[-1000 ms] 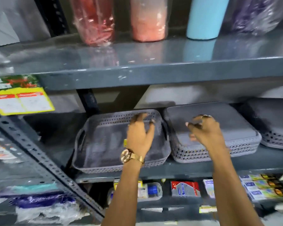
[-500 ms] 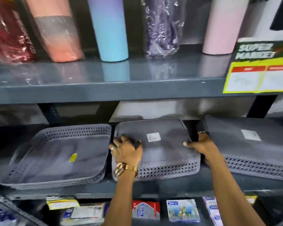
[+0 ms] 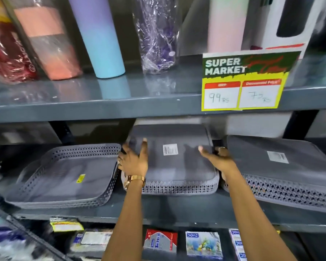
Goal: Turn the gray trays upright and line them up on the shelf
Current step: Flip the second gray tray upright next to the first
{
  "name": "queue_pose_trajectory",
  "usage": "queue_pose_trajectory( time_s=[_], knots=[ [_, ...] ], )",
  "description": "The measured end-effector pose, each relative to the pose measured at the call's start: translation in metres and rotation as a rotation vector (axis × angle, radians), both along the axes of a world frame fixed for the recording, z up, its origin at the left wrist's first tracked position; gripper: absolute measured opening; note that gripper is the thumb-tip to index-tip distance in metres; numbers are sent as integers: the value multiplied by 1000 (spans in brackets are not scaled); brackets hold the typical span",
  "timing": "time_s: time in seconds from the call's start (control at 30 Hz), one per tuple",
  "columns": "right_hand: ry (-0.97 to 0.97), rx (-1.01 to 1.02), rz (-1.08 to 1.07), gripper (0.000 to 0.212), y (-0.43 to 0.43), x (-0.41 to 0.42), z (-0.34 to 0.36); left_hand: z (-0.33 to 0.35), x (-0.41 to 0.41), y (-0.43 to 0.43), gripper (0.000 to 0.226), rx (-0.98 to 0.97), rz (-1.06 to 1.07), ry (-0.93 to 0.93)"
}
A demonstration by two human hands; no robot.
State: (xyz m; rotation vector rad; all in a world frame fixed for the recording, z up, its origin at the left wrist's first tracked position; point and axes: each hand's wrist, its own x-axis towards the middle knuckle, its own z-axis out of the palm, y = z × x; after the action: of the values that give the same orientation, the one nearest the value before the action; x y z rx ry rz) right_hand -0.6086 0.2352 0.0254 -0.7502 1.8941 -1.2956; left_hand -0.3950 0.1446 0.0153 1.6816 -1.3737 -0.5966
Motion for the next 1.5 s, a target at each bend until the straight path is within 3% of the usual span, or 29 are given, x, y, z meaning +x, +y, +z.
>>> queue_pose_trajectory(
  time_s=[0.07,0.13,0.17,0.3,0.4,0.53,0.63,0.83,0.97,1.17,1.33,1.5],
  knots=[
    [-98,-122,-125,43,3,-3,13,12,0,4,88,-256,17,233],
    [-222,-143,-220,98,3,-11,18,19,5,8,70,-418,25,393],
    [-294,-158,-236,112,2,-16,18,19,9,9,65,-445,37,445],
    [-468,-162,-115,89,14,-23,21,5,29,16,74,-270,43,682],
    [-456,-6,-12,78,23,-27,18,-5,43,40,71,-144,55,655],
    [-202,104,-27,54,19,-25,-1,-12,53,62,46,-72,43,564],
    [73,161,41,52,21,-15,-9,-24,59,67,22,-33,52,541],
    [287,265,22,45,23,10,-24,-58,74,63,36,-6,-8,145],
    [446,245,4,38,27,28,-23,-58,75,61,52,-22,-112,-143],
    [556,36,-70,51,49,34,-18,-57,67,73,46,-265,-235,-321],
    [461,-121,-149,43,69,4,-11,-36,26,85,33,-402,-378,-316],
    [464,-116,-275,35,96,-56,-1,-20,-57,98,26,-341,-570,-109]
  ],
)
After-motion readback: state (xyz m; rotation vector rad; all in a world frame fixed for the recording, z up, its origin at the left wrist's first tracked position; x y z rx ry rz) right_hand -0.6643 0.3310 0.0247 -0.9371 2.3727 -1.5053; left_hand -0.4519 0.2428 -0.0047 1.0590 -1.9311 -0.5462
